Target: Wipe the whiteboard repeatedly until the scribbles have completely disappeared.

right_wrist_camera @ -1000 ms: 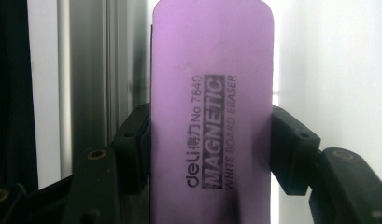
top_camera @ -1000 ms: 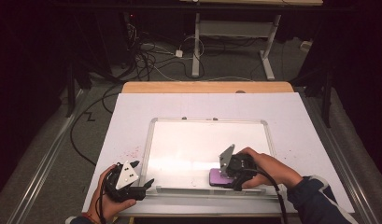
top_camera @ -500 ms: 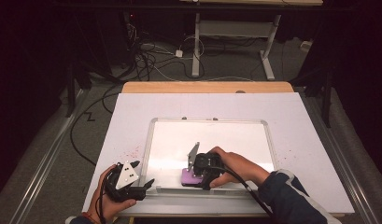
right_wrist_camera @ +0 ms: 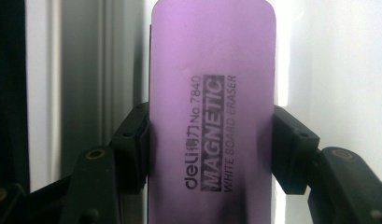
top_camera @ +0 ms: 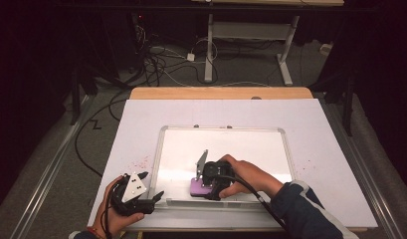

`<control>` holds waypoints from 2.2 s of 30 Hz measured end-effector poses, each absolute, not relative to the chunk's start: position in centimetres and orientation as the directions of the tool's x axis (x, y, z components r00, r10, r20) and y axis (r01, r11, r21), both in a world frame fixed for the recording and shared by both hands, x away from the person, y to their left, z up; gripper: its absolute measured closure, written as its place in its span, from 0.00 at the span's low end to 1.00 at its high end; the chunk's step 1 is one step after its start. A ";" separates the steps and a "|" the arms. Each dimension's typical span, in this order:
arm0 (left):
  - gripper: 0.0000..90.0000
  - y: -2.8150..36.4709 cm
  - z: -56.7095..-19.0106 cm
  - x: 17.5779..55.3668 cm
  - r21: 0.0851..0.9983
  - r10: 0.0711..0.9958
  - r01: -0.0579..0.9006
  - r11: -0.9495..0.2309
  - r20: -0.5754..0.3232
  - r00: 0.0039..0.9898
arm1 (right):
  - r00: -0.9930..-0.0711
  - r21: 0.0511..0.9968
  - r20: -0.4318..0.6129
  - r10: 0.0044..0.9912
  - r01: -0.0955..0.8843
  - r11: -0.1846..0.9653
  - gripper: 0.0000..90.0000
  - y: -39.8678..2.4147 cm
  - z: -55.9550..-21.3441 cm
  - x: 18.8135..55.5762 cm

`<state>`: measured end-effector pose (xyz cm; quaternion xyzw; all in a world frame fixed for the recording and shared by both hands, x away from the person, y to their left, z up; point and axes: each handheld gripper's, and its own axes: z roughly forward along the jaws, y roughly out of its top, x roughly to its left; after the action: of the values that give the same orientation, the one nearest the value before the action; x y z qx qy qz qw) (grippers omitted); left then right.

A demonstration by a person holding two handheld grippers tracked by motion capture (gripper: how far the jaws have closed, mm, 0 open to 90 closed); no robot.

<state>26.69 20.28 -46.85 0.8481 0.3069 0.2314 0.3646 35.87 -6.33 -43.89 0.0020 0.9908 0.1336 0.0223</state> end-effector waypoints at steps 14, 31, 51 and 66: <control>0.23 20.1 -46.8 26.8 0.755 0.693 0.359 -0.549 0.171 0.701 | -0.993 0.266 -0.061 0.099 0.080 0.961 0.46 -11.4 -43.6 36.5; 0.24 19.8 -45.9 27.8 0.771 0.729 0.400 -0.496 0.119 0.674 | -0.982 0.403 -0.086 0.170 0.122 0.907 0.46 -15.4 -43.2 36.0; 0.25 11.5 -40.6 33.4 0.802 0.631 0.424 -0.422 -0.076 0.772 | -0.933 0.494 -0.313 0.176 -0.001 0.870 0.46 -14.4 -41.8 34.4; 0.20 7.4 -41.4 36.8 0.717 0.506 0.523 -0.461 -0.272 0.819 | -0.870 0.479 -0.478 0.123 -0.141 0.867 0.46 -13.4 -41.7 32.9</control>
<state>36.76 7.38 -41.43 0.8546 0.3009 -0.0103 0.4232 32.91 -13.39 -41.65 -0.0050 0.9317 0.2583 0.2554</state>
